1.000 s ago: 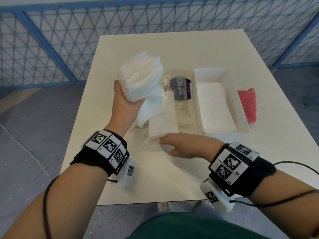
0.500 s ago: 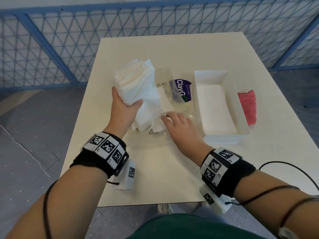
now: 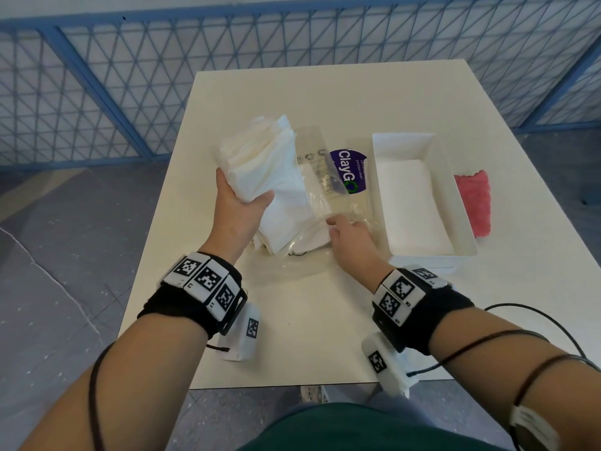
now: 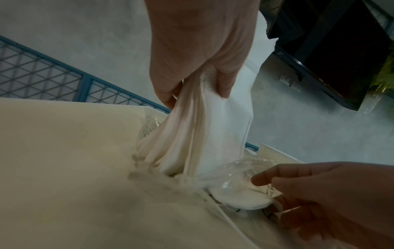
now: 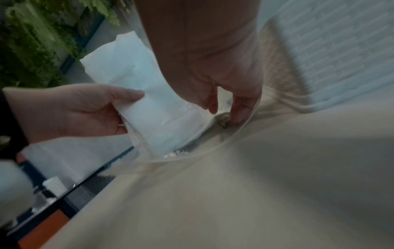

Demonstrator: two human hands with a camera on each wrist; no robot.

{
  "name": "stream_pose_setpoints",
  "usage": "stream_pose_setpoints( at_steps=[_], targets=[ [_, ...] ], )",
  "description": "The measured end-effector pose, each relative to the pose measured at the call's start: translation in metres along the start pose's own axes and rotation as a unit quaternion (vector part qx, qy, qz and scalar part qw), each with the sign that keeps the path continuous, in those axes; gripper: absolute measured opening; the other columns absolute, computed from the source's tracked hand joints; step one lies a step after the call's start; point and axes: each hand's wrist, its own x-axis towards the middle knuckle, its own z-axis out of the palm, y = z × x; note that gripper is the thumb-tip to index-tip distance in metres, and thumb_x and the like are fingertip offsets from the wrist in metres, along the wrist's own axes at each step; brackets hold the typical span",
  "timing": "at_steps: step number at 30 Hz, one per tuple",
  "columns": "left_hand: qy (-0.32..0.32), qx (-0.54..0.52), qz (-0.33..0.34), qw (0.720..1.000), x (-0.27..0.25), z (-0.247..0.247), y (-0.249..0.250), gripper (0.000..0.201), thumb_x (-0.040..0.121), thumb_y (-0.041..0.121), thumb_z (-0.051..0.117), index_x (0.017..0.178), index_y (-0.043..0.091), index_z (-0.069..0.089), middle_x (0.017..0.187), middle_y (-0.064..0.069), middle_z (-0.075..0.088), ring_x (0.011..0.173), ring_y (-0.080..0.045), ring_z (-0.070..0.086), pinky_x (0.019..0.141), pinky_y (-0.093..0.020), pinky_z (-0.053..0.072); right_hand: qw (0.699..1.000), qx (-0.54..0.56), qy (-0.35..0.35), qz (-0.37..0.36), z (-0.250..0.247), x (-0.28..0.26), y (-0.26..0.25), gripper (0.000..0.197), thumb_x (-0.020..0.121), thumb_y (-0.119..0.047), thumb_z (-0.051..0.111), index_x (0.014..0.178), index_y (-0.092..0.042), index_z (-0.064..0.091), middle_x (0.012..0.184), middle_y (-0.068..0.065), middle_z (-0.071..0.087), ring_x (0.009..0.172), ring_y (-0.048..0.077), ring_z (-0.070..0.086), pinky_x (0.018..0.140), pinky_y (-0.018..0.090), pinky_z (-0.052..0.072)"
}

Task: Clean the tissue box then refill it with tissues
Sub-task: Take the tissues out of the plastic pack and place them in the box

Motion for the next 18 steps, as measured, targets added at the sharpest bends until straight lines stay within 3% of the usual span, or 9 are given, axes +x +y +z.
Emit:
stream_pose_setpoints(
  at_steps=[2,4,6,8,10,11,13,16,18],
  targets=[
    [-0.003,-0.004,0.000,1.000,-0.001,0.000,0.000,0.059,0.082,0.005,0.071,0.121,0.028,0.033,0.100,0.025,0.048,0.087,0.016,0.048,0.075,-0.010,0.041,0.986,0.162,0.008,0.047,0.000,0.006,0.000,0.030,0.099,-0.016,0.034,0.122,-0.016,0.054,0.113,0.010,0.057,0.098,0.023,0.055,0.083,0.034,0.047],
    [-0.004,-0.006,0.004,1.000,-0.001,0.000,0.000,0.059,0.081,0.005,0.071,0.119,0.030,0.033,0.100,0.025,0.049,0.086,0.017,0.048,0.072,-0.007,0.041,0.948,0.302,0.028,0.102,0.000,0.008,-0.001,0.027,0.098,-0.016,0.039,0.111,-0.011,0.062,0.090,0.005,0.060,0.072,0.016,0.054,0.062,0.026,0.044],
    [-0.001,-0.010,0.012,1.000,-0.001,-0.001,0.000,0.059,0.081,0.004,0.071,0.118,0.030,0.033,0.101,0.026,0.049,0.083,0.021,0.049,0.071,-0.004,0.042,0.933,0.337,0.030,0.119,-0.004,0.006,-0.002,0.022,0.096,-0.016,0.047,0.102,-0.009,0.067,0.077,0.003,0.060,0.059,0.011,0.051,0.052,0.019,0.041],
    [0.006,-0.012,0.024,1.000,0.000,-0.004,0.002,0.062,0.081,0.004,0.072,0.120,0.031,0.031,0.102,0.027,0.048,0.084,0.024,0.048,0.072,-0.002,0.044,0.946,0.306,0.029,0.098,-0.014,0.002,-0.004,0.014,0.091,-0.019,0.058,0.085,-0.010,0.067,0.068,0.001,0.061,0.056,0.009,0.053,0.054,0.015,0.046],
    [0.016,-0.014,0.037,0.999,0.002,-0.006,0.002,0.064,0.081,0.003,0.072,0.121,0.031,0.031,0.105,0.026,0.048,0.089,0.021,0.049,0.076,-0.003,0.045,0.953,0.293,0.002,0.074,-0.025,0.000,-0.005,0.016,0.084,-0.020,0.067,0.075,-0.010,0.060,0.064,0.002,0.062,0.059,0.013,0.059,0.064,0.023,0.053],
    [0.020,-0.016,0.041,0.999,0.002,-0.008,0.003,0.064,0.081,0.003,0.071,0.121,0.031,0.031,0.106,0.026,0.048,0.090,0.021,0.049,0.076,-0.004,0.045,0.954,0.292,-0.022,0.070,-0.031,-0.001,-0.006,0.019,0.082,-0.017,0.070,0.073,-0.010,0.055,0.066,0.004,0.062,0.061,0.015,0.061,0.062,0.024,0.054],
    [0.023,-0.021,0.044,0.999,0.003,-0.009,0.003,0.063,0.082,0.003,0.071,0.119,0.032,0.030,0.105,0.026,0.047,0.086,0.025,0.048,0.074,-0.004,0.046,0.953,0.289,-0.072,0.062,-0.046,-0.006,-0.011,0.025,0.082,-0.003,0.066,0.069,-0.011,0.046,0.068,0.007,0.056,0.060,0.017,0.062,0.052,0.019,0.054],
    [0.025,-0.025,0.046,0.998,0.002,-0.008,0.004,0.057,0.081,0.002,0.071,0.108,0.037,0.034,0.104,0.024,0.048,0.087,0.022,0.050,0.073,-0.007,0.047,0.939,0.307,-0.157,0.022,-0.070,-0.016,-0.023,0.033,0.082,0.012,0.053,0.064,-0.012,0.038,0.068,0.004,0.048,0.057,0.015,0.061,0.062,0.021,0.059],
    [0.032,-0.033,0.044,0.998,0.003,-0.007,0.006,0.054,0.081,0.005,0.071,0.105,0.037,0.035,0.103,0.021,0.048,0.090,0.014,0.052,0.073,-0.009,0.046,0.935,0.307,-0.177,-0.026,-0.087,-0.025,-0.037,0.033,0.084,0.011,0.050,0.065,-0.014,0.039,0.069,0.003,0.049,0.057,0.013,0.063,0.059,0.021,0.054]
  ],
)
